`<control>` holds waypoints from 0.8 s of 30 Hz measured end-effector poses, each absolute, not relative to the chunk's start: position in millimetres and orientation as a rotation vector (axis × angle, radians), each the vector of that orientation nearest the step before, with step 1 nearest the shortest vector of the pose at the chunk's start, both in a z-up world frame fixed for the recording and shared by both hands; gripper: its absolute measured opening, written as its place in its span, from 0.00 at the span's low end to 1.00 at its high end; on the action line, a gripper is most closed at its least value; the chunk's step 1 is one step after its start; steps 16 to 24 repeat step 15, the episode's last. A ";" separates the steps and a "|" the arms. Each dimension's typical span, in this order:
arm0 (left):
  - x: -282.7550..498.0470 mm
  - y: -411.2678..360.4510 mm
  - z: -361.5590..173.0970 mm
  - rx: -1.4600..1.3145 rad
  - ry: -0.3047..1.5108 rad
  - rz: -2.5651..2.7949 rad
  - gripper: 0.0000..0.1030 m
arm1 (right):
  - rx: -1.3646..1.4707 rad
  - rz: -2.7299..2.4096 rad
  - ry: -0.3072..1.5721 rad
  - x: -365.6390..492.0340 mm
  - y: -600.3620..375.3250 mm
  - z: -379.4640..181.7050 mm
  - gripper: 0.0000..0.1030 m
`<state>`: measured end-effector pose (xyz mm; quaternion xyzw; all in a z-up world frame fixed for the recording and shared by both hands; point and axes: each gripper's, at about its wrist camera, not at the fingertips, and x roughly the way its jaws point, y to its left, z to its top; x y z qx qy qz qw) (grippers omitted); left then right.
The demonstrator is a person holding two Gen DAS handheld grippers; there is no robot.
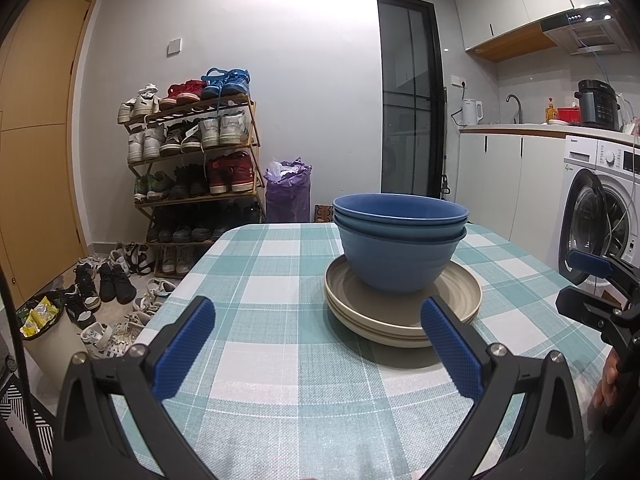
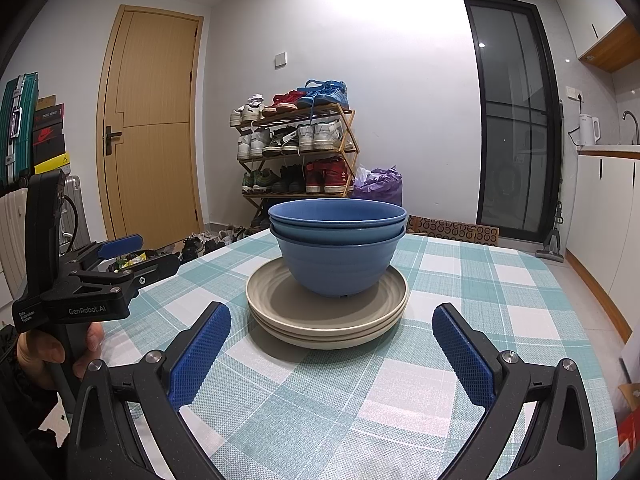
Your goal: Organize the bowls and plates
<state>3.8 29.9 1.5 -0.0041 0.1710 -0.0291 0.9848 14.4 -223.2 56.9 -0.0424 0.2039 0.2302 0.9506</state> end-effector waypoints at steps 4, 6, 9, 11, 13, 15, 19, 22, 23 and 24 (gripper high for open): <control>3.1 29.1 1.9 -0.007 0.342 -0.060 1.00 | -0.086 0.468 0.414 14.4 -223.1 57.0 1.00; 3.0 28.6 2.0 -0.007 0.342 -0.061 1.00 | -0.087 0.468 0.415 14.4 -223.1 56.9 1.00; 3.0 28.6 2.0 -0.007 0.342 -0.061 1.00 | -0.086 0.468 0.415 14.3 -223.1 57.0 1.00; 2.7 28.5 2.3 -0.007 0.339 -0.061 1.00 | -0.087 0.468 0.414 13.9 -223.1 57.0 1.00; 2.5 28.1 2.5 -0.006 0.336 -0.062 1.00 | -0.087 0.468 0.415 14.1 -223.2 56.9 1.00; 2.4 27.9 2.7 -0.005 0.335 -0.062 1.00 | -0.086 0.468 0.415 14.0 -223.2 56.9 1.00; 2.4 27.9 2.7 -0.005 0.335 -0.062 1.00 | -0.086 0.468 0.415 14.0 -223.2 56.9 1.00; 2.4 27.9 2.7 -0.005 0.335 -0.062 1.00 | -0.086 0.468 0.415 14.0 -223.2 56.9 1.00; 2.4 27.9 2.7 -0.005 0.335 -0.062 1.00 | -0.086 0.468 0.415 14.0 -223.2 56.9 1.00; 2.4 27.9 2.7 -0.005 0.335 -0.062 1.00 | -0.086 0.468 0.415 14.0 -223.2 56.9 1.00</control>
